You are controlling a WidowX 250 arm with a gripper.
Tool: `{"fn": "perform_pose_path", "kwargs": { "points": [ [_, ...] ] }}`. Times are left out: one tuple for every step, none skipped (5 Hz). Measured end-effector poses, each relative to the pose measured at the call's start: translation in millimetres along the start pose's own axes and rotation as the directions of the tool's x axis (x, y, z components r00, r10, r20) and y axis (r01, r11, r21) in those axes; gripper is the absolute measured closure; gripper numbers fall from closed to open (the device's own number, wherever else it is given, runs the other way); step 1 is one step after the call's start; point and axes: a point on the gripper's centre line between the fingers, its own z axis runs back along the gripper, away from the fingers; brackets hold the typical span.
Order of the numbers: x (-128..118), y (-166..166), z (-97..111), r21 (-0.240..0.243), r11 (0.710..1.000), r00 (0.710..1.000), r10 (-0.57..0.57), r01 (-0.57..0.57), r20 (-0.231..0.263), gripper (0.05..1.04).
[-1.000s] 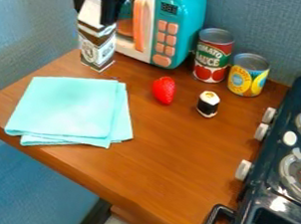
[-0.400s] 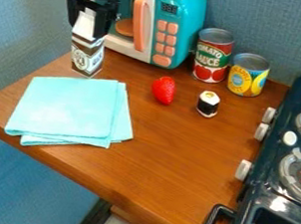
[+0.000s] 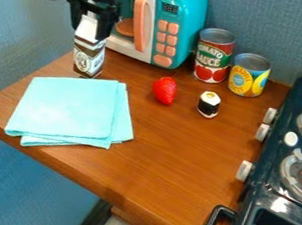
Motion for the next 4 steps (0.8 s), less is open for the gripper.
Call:
{"fn": "perform_pose_path", "kwargs": {
  "points": [
    [0.6, -0.2, -2.4, -0.001, 1.0, 1.0, 0.01, -0.01, -0.003, 0.26],
    [-3.5, -2.4, -9.1, -0.008, 1.0, 0.999, 0.016, -0.016, -0.028, 0.199],
    [-4.3, -0.9, -2.3, -0.032, 0.999, 1.0, 0.003, -0.004, -0.03, 0.072],
    [-7.3, 17.5, -0.6, -0.053, 0.998, 0.999, 0.034, -0.035, -0.013, 0.075]
  ]
}}
